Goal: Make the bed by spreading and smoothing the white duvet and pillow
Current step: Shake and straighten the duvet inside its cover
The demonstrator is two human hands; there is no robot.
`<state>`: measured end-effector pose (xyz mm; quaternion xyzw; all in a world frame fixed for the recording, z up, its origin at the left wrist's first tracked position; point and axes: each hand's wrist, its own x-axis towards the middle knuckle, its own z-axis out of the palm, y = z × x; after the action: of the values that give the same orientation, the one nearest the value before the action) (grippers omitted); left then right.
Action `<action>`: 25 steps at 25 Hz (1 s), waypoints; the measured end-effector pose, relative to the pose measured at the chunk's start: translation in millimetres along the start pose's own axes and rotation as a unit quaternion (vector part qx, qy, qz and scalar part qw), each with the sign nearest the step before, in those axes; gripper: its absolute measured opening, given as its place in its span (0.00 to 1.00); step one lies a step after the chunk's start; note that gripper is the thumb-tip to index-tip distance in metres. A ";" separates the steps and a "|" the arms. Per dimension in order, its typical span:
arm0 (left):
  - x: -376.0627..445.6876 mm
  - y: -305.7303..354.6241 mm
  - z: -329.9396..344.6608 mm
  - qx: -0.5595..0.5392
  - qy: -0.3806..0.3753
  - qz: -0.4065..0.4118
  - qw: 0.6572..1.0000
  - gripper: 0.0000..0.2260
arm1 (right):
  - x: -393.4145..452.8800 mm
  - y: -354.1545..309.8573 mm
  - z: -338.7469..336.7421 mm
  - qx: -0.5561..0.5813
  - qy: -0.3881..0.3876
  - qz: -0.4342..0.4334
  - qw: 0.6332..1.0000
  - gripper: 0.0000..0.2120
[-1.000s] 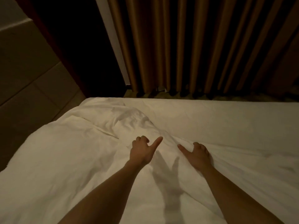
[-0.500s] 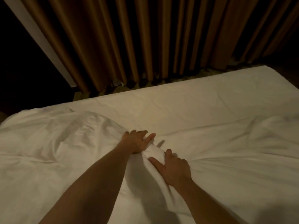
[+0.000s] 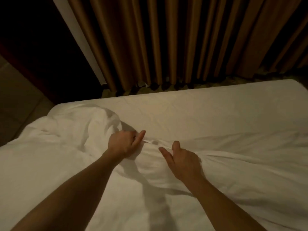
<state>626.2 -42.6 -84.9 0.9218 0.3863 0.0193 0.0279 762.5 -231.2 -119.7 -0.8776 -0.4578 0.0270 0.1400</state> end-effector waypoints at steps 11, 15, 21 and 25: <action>-369.7 -13.6 205.4 -0.119 0.247 -0.361 0.892 0.06 | -317.3 14.6 92.3 0.034 -0.072 -0.012 0.997 0.29; -453.7 30.9 150.2 -0.154 -0.091 -0.153 0.972 0.24 | -353.0 -13.1 72.5 0.097 -0.267 0.171 0.943 0.46; -327.4 -14.1 30.8 -0.147 -0.070 -0.183 0.970 0.29 | -287.9 -102.6 12.7 0.140 -0.148 0.089 0.975 0.48; -249.3 -71.4 -24.2 -0.119 -0.004 -0.253 0.960 0.34 | -212.0 -163.4 -3.6 0.389 -0.208 0.176 0.880 0.47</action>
<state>399.4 -169.6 -69.0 0.7837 0.6021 0.0541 0.1430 510.2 -315.5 -89.2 -0.7930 -0.2670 0.4087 0.3644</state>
